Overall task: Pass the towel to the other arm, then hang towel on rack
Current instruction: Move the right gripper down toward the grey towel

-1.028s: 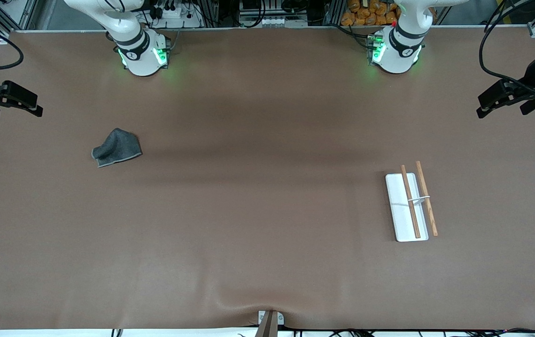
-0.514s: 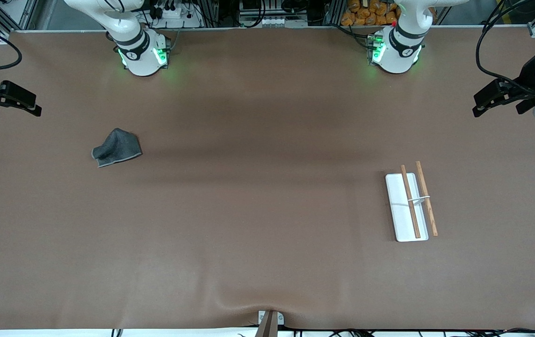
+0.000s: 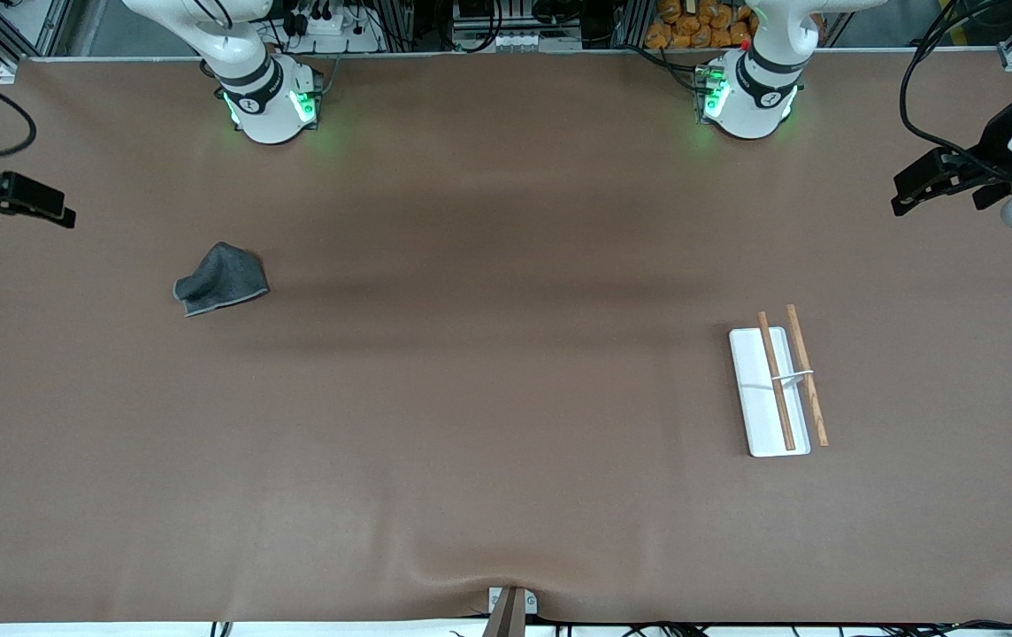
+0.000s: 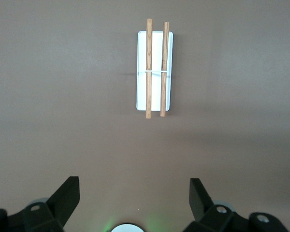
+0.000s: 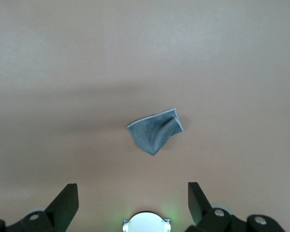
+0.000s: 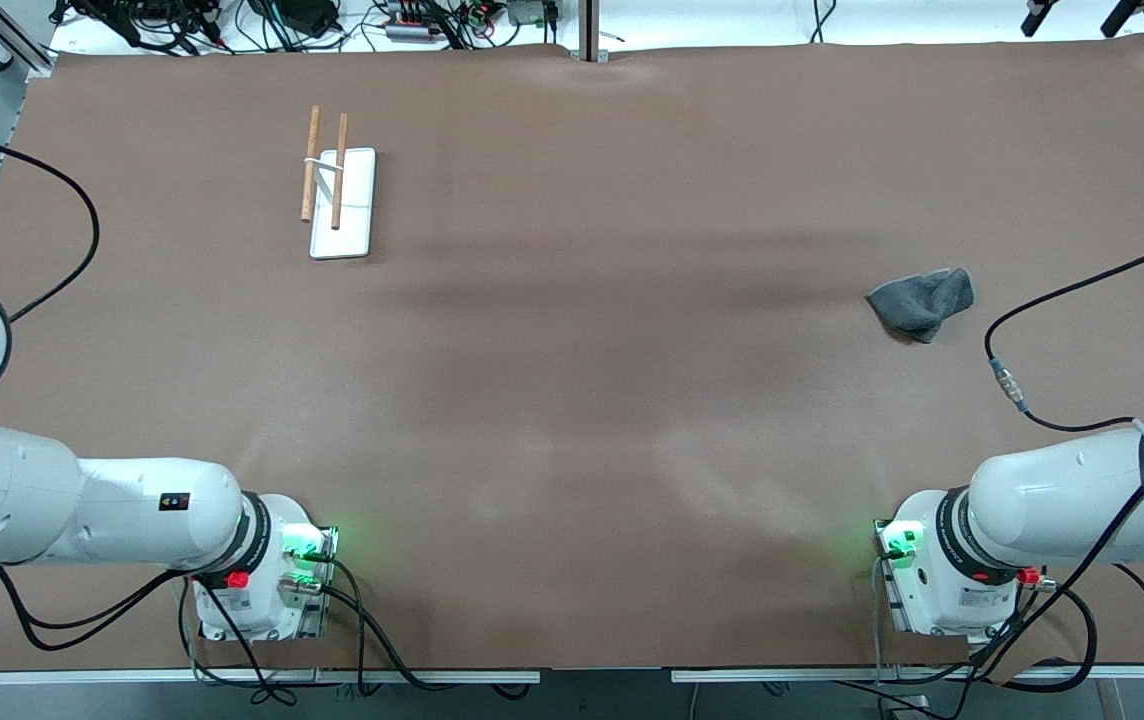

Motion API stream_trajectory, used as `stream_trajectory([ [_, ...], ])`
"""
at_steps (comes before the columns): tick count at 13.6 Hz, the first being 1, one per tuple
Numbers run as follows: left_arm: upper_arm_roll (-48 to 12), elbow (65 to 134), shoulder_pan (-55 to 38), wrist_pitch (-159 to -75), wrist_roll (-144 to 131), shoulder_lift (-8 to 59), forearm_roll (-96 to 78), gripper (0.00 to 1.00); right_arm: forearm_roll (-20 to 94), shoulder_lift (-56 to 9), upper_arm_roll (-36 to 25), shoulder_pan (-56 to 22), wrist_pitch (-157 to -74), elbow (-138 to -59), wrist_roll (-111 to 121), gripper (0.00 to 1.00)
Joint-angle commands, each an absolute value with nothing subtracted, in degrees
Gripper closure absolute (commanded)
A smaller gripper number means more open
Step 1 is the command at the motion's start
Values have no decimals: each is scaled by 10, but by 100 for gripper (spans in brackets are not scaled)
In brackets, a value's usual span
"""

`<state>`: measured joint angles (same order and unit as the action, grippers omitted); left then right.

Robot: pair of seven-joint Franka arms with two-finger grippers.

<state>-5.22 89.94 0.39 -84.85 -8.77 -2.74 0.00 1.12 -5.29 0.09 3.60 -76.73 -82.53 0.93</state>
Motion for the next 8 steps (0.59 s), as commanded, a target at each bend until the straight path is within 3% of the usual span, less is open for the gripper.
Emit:
stream_trajectory([
  [1, -51, 887, 5, -836, -83, -23, -1, 0, -2, -69, 7, 35, -741, -823, 16, 0],
  [8, -51, 887, 5, -837, -83, -20, -2, 0, -5, -76, 7, 81, -772, -900, 16, 0],
])
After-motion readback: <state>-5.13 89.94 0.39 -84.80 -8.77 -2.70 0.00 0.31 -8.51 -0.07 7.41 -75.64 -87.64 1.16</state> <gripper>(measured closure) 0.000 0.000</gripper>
